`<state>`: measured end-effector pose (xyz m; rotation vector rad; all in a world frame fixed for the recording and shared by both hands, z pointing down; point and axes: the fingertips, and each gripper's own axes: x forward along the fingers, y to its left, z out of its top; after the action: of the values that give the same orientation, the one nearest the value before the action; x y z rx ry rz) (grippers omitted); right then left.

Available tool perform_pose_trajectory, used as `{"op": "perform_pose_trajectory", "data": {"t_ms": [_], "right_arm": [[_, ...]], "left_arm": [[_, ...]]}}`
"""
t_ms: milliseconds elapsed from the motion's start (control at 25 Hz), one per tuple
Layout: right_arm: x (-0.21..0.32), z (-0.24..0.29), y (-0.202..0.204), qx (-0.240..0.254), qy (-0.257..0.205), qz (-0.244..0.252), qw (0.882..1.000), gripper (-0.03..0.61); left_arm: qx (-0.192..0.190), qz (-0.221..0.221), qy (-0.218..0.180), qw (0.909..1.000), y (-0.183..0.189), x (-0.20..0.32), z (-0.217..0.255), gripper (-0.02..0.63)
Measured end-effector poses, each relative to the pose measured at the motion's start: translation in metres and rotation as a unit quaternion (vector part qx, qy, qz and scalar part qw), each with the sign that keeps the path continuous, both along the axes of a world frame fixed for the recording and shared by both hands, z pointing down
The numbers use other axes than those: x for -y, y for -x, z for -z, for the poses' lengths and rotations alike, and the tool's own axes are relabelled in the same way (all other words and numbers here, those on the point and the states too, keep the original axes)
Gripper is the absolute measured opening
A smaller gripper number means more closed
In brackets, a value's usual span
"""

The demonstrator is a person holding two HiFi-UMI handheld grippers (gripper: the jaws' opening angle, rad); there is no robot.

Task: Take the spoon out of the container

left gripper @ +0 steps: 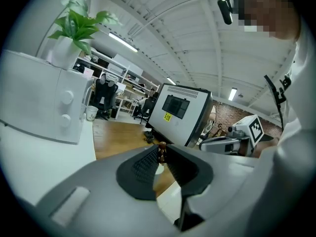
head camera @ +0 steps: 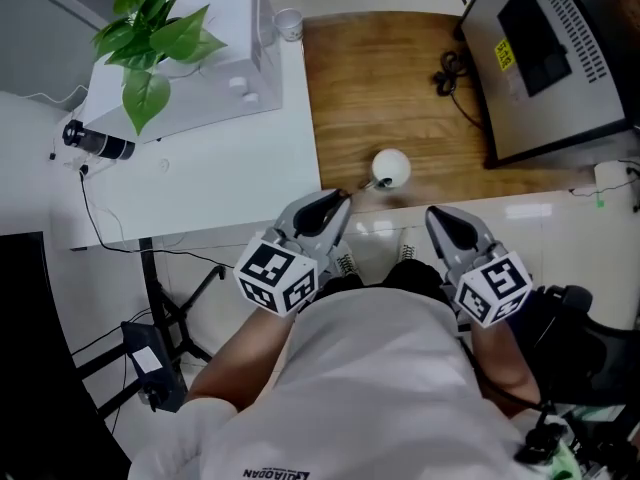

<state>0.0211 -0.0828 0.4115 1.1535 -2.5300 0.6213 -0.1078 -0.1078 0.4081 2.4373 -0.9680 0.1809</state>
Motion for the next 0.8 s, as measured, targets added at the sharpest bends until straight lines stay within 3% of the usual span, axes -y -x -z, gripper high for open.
{"op": "perform_pose_trajectory", "data": {"t_ms": [200,440,800], "right_arm": [[-0.008,0.010,0.005,-0.006,-0.015,0.006,1.000,0.008],[-0.027,0.020,0.011,-0.007,-0.032,0.049,0.998,0.008],[-0.084,0.033,-0.037,-0.015,-0.049,0.098,0.994,0.006]], "left_arm": [[-0.009,0.009,-0.009,0.9999,0.010,-0.018,0.010,0.053],[-0.013,0.038,-0.020,0.9990,0.007,-0.044,0.020,0.052],[-0.011,0.099,-0.023,0.9947,-0.030,-0.104,0.029,0.053]]}}
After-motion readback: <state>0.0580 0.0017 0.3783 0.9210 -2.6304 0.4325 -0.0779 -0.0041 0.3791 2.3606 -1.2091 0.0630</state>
